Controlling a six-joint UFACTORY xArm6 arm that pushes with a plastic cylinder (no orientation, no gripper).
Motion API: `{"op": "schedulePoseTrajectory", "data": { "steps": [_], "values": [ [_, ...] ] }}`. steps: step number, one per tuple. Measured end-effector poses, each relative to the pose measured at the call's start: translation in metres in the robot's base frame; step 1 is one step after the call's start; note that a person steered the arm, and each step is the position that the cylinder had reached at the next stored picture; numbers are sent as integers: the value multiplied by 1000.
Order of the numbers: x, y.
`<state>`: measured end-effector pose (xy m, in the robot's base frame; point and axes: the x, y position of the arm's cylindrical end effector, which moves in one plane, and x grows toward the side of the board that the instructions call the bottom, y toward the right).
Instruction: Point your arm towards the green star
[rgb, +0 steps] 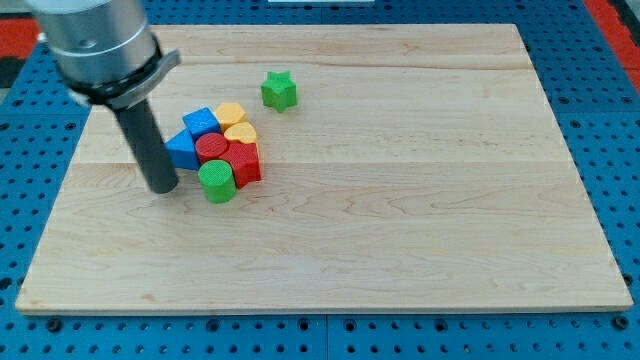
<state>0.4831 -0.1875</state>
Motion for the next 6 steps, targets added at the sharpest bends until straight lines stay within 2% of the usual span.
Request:
{"op": "schedulePoseTrajectory", "data": {
  "steps": [1, 2, 4, 5, 6],
  "values": [
    [25, -29],
    [63, -20],
    [110, 90],
    [102, 153],
    [67, 209]
  ]
}}
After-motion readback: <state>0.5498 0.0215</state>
